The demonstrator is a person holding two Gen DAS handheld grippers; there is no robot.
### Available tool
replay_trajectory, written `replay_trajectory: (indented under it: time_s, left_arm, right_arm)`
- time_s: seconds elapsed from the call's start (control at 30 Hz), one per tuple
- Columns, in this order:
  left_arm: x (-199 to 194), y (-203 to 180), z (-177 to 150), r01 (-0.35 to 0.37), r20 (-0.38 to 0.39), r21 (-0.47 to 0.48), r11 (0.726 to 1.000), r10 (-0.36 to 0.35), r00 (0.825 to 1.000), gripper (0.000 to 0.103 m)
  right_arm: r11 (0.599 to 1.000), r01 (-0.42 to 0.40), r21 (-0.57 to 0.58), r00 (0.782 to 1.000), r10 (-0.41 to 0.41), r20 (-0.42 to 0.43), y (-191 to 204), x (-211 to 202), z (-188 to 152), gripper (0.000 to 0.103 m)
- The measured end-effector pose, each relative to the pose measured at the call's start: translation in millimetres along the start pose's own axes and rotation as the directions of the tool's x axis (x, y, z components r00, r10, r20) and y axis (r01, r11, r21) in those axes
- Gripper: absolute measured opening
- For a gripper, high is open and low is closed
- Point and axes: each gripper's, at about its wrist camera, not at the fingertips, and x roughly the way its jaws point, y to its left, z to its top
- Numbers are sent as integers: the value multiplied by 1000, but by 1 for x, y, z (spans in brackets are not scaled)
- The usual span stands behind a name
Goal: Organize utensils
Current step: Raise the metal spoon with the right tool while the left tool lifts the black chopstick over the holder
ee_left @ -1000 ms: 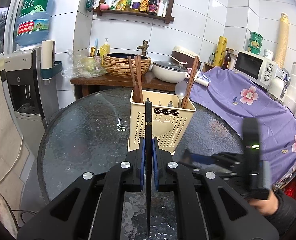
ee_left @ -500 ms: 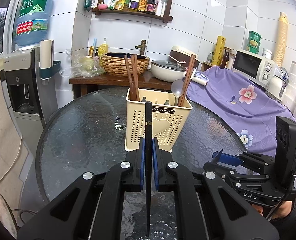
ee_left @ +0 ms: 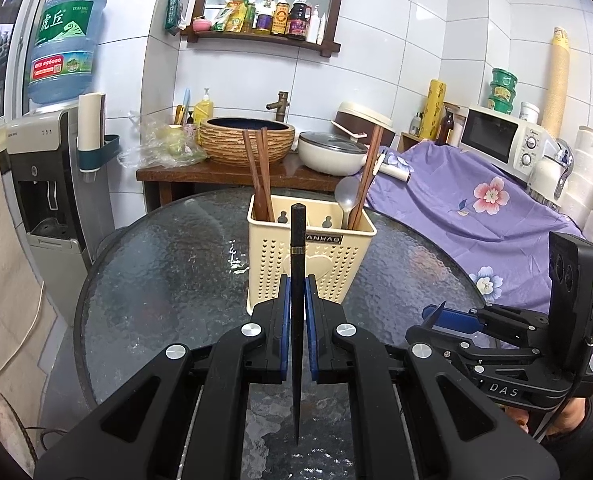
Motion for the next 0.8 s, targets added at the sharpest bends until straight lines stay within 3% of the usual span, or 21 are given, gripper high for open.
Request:
replay_trajectory:
  time_s: [0.37, 0.53, 0.8]
  left_arm:
    - [-18, -16, 39, 25, 81, 64, 998, -30, 996, 7]
    - [-28, -25, 81, 52, 132, 97, 994, -65, 989, 7]
    - [-27, -35, 161, 3, 233, 104, 995, -28, 972, 7]
  right_arm:
    - [999, -46, -13, 997, 46, 62, 4, -19, 44, 36]
    - [997, -70, -23, 990, 72, 119, 3, -33, 88, 36]
    - [999, -26, -30, 972, 32, 231, -3, -35, 165, 36]
